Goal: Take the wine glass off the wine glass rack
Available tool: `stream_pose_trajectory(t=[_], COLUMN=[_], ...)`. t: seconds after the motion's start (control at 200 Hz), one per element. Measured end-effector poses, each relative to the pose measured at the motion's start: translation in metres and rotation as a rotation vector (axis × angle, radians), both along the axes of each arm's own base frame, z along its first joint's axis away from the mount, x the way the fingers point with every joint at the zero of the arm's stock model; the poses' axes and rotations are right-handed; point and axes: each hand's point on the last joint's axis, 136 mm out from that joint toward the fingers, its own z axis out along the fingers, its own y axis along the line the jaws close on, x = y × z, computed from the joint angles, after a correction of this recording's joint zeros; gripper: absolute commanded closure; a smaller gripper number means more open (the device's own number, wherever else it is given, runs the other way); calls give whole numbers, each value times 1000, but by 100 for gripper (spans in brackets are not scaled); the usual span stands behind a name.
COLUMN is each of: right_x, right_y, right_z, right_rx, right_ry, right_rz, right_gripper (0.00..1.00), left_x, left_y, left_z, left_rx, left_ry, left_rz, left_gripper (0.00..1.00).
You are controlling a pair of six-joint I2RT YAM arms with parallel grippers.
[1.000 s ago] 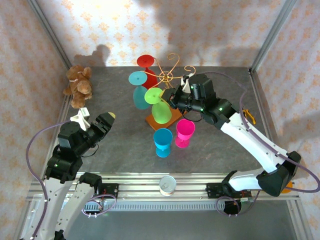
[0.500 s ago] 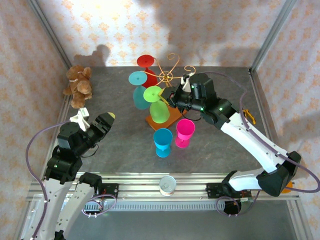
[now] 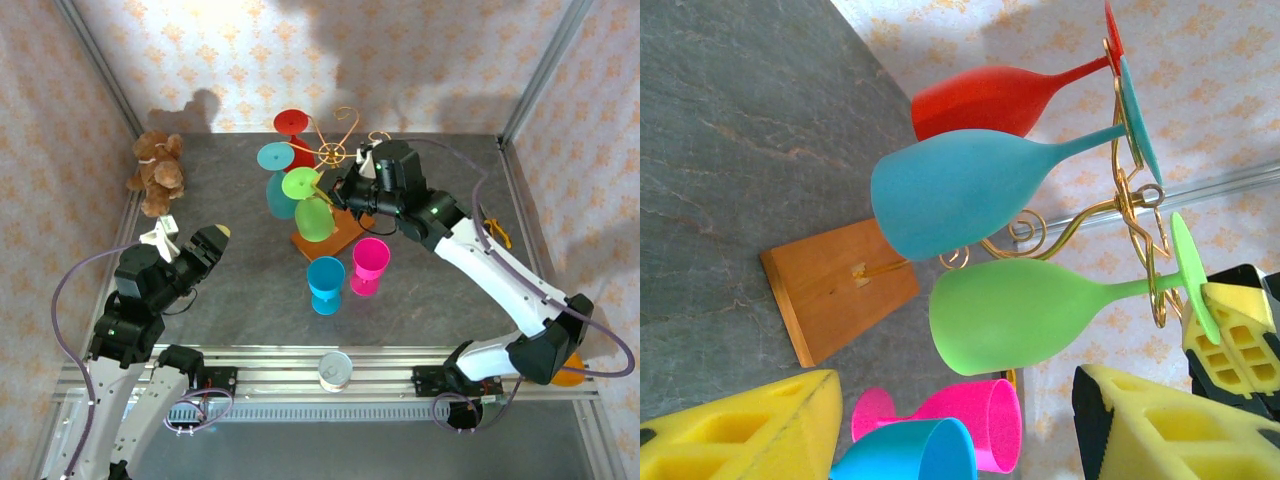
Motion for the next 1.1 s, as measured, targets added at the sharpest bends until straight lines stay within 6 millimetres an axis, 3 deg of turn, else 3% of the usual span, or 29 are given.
stream_pose_trajectory(t=[0.28,0.601,0.916,1.101], right_x=[9,19,9,0], right_y=[2,-14,-36,-45], right_z=[5,-3,23,26], right_rx=[0,-47,-16,-16], right_ry=[-6,9,-47,-53], right_rz=[-26,-131,-183,-192], right_gripper=[100,100,100,100], left_x=[0,0,0,-2], left_y=[0,0,0,0], left_z=[0,0,0,2], left_rx=[-3,-6,-6,-7], left_ry=[2,3,3,-6], left_rz=[1,2,2,2], left_gripper=[38,38,38,38])
